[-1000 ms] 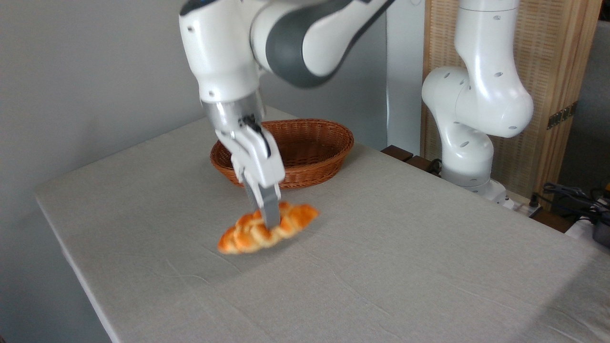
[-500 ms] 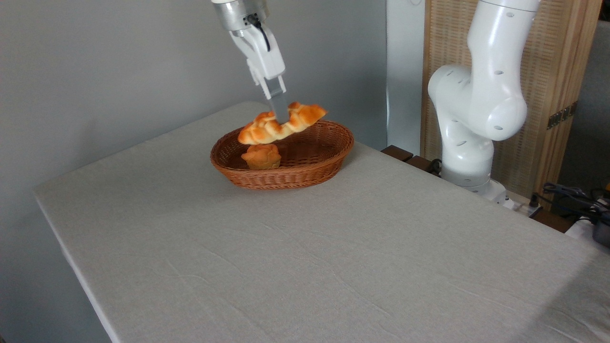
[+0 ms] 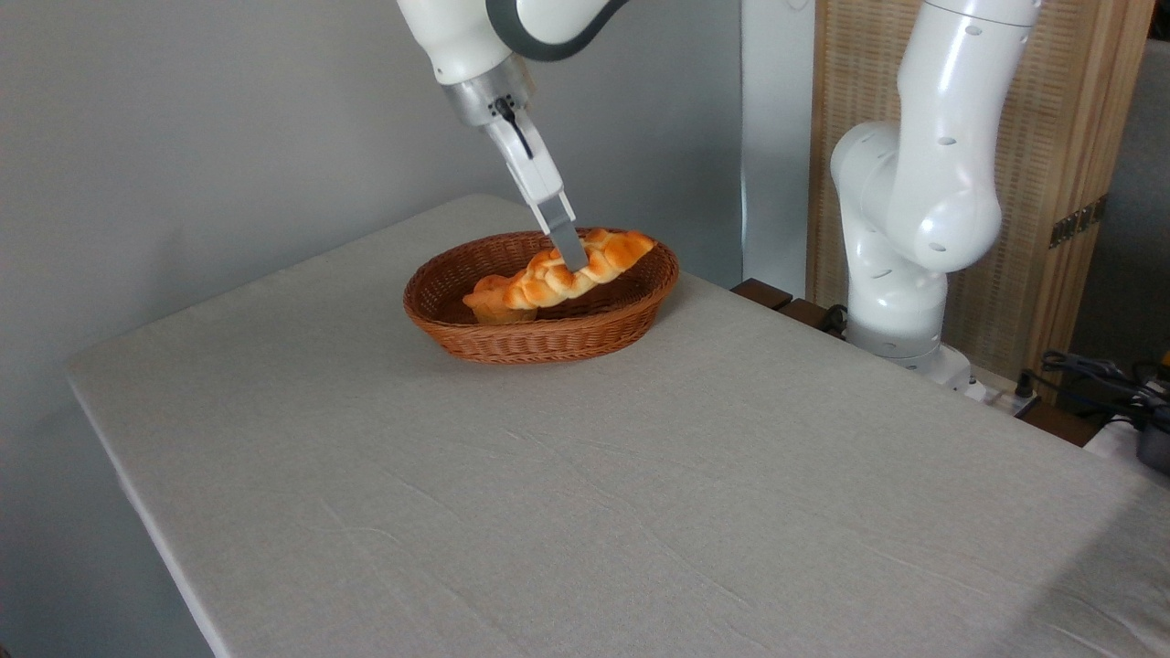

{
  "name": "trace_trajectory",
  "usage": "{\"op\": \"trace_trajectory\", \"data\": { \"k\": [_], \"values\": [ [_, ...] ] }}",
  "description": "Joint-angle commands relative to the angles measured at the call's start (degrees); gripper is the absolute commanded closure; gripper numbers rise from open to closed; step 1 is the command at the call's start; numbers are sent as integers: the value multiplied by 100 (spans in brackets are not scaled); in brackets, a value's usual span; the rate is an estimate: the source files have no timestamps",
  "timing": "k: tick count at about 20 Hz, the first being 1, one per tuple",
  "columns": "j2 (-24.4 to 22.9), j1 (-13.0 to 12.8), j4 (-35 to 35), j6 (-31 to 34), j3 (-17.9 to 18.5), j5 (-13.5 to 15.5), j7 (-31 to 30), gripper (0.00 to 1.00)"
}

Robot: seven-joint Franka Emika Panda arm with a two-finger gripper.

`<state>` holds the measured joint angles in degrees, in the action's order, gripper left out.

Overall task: Put bread into the basket
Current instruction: 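Lower the braided bread into the basket beside the roll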

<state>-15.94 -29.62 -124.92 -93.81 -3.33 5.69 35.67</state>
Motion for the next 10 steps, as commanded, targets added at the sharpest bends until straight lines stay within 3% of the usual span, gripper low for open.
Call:
{"op": "trace_trajectory", "data": {
  "k": [1, 5, 10],
  "values": [
    [-14, -79, -260, -261, 87, 99, -60, 0],
    [-14, -79, -304, -287, 96, 310, -604, 0],
    [-14, -79, -304, -287, 96, 328, -622, 0]
  ]
}}
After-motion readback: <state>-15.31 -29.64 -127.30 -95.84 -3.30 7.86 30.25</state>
